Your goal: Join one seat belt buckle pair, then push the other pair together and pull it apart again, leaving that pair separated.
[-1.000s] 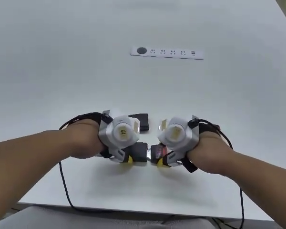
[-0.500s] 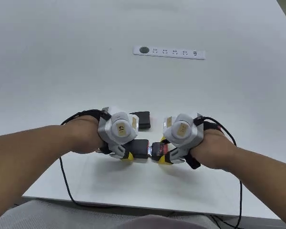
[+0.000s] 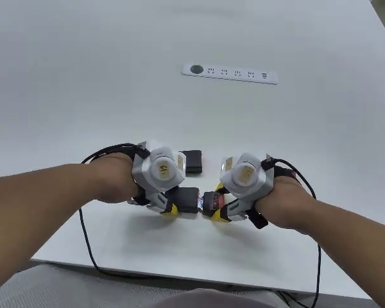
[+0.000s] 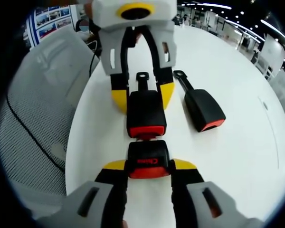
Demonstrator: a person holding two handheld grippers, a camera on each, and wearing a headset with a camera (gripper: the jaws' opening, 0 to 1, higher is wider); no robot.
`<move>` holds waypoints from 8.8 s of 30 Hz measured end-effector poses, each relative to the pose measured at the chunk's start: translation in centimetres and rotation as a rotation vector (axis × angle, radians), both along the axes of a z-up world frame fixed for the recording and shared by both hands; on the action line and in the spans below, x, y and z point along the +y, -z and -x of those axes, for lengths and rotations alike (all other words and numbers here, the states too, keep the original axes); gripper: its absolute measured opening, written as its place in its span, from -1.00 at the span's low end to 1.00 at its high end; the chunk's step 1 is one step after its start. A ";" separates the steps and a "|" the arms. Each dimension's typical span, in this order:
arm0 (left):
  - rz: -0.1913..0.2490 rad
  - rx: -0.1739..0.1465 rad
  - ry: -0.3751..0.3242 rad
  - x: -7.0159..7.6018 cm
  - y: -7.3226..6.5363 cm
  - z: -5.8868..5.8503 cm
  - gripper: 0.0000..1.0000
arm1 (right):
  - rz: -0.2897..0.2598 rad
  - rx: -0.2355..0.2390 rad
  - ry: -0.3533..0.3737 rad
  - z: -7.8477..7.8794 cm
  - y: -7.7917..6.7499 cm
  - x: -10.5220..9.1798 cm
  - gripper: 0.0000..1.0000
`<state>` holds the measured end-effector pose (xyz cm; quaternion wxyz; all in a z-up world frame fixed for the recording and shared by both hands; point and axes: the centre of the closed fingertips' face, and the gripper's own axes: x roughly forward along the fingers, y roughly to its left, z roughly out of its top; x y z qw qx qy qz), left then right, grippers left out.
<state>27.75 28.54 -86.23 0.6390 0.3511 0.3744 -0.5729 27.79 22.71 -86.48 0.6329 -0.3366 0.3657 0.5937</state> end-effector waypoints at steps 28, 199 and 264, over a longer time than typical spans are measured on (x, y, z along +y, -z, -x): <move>-0.044 -0.049 -0.106 0.8 -3.3 -0.4 -0.24 | 0.005 -0.047 -0.025 0.3 -3.6 0.0 -0.20; -0.130 -0.009 0.057 0.6 -0.5 -8.6 -0.37 | 0.061 -0.032 -0.057 -8.8 -0.6 0.3 -0.31; -0.091 -0.200 -0.039 0.8 -3.2 -9.7 -0.17 | 0.224 -0.204 0.161 -7.9 -2.4 -16.8 0.00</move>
